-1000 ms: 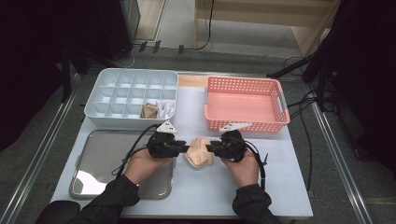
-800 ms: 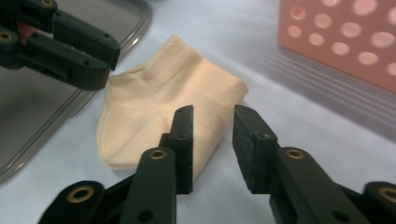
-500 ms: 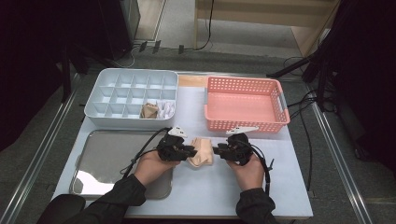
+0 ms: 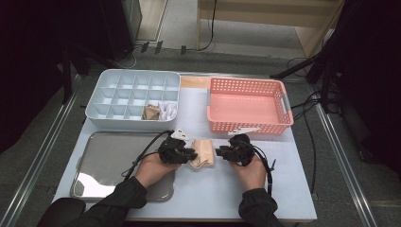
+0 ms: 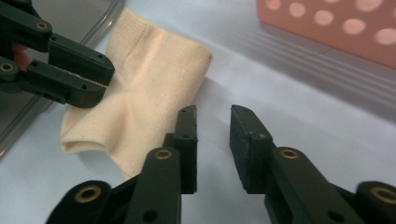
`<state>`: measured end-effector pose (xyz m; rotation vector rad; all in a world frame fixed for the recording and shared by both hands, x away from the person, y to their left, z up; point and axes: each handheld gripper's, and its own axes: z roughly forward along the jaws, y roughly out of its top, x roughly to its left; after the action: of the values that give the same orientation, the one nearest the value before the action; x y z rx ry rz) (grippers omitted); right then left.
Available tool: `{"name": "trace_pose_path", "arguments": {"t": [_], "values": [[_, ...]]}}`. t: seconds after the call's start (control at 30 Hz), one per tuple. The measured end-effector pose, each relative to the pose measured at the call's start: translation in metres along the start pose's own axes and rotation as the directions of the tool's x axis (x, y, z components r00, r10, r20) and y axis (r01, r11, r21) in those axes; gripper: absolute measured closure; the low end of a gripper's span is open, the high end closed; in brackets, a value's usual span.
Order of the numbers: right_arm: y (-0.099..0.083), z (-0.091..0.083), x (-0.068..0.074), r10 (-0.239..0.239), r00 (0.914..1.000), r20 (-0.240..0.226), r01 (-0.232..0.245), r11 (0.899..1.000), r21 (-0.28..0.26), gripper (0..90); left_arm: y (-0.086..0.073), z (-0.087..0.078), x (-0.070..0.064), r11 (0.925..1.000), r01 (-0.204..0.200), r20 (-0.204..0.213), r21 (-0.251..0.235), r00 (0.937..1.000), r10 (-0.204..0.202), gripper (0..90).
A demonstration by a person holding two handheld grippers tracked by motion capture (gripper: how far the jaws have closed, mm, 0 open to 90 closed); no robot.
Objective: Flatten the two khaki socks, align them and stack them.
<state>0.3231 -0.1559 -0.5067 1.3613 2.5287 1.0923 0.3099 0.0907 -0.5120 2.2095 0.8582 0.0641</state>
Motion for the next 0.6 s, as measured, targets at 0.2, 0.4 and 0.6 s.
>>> {"name": "trace_pose_path", "arguments": {"t": [0.2, 0.4, 0.6], "values": [[0.002, 0.012, 0.001, -0.001, 1.0000, -0.005, 0.001, 0.999, 0.044, 86.9, -0.003, -0.001, 0.004, 0.9998, 0.016, 0.009, -0.012, 0.9998, -0.016, 78.2], [0.005, 0.019, 0.001, 0.022, 0.9986, -0.048, -0.021, 0.999, 0.037, 87.2, -0.006, -0.002, 0.005, 0.9994, 0.023, 0.011, -0.026, 0.9997, -0.023, 79.9], [0.007, 0.021, 0.007, 0.028, 0.9927, -0.118, -0.026, 0.999, 0.020, 86.9, -0.007, -0.001, 0.004, 0.9992, 0.024, 0.009, -0.031, 0.9997, -0.023, 80.3]]}}
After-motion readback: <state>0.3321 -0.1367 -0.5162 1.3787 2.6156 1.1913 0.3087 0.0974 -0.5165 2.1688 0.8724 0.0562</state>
